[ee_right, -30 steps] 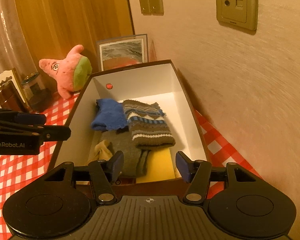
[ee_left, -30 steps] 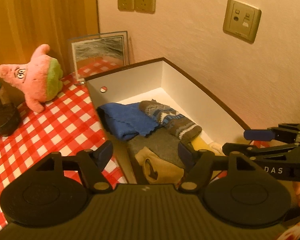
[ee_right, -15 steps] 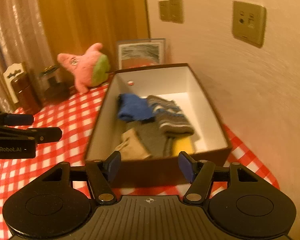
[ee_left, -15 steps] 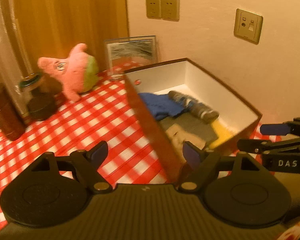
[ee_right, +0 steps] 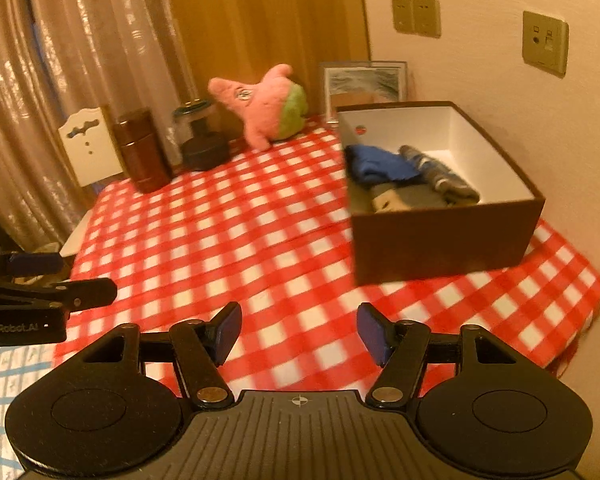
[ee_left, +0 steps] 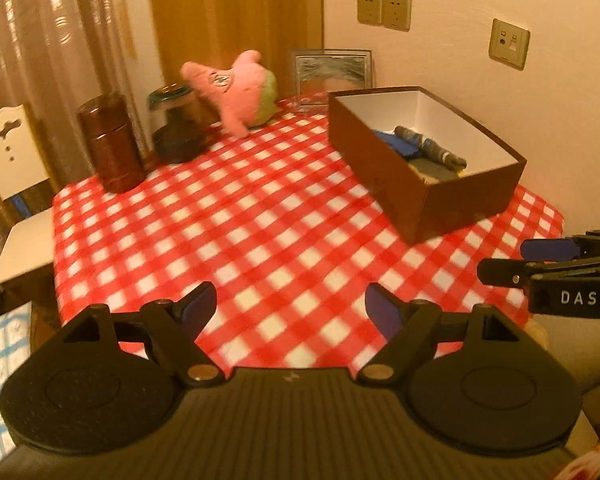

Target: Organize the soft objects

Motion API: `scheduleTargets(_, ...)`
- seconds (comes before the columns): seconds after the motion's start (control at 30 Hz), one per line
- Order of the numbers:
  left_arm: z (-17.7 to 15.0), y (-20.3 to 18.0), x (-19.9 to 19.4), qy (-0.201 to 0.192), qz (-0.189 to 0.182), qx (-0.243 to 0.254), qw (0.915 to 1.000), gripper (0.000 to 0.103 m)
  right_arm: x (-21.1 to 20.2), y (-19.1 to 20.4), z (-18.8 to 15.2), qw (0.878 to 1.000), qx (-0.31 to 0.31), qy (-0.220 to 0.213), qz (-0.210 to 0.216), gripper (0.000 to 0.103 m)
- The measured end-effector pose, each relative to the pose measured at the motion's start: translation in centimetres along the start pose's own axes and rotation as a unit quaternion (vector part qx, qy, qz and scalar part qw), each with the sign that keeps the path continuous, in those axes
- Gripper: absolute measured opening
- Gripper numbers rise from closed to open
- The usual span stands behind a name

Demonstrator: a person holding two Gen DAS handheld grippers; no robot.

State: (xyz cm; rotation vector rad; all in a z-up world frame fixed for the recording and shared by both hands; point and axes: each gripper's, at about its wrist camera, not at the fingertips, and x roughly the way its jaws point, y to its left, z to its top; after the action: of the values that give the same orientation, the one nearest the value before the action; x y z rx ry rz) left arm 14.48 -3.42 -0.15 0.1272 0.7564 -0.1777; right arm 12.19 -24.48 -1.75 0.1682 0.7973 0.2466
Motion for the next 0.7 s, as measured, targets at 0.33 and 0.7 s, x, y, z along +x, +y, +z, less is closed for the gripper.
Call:
scheduleTargets(0.33,-8.3,4.4,-8.5,-0.001,0.0,-0.02,0.9998,0.08,-6.0,9.0,-6.8,1.0,-0.007,-0.012,-0.008,0.064)
scheduleTargets(0.7,-14.9,6.2,-16.4,0.012,0.001,-0.03,0.9995,0.08,-11.9,14.7,-13.7,1.0,0.015,0.011,-0.016,0.064)
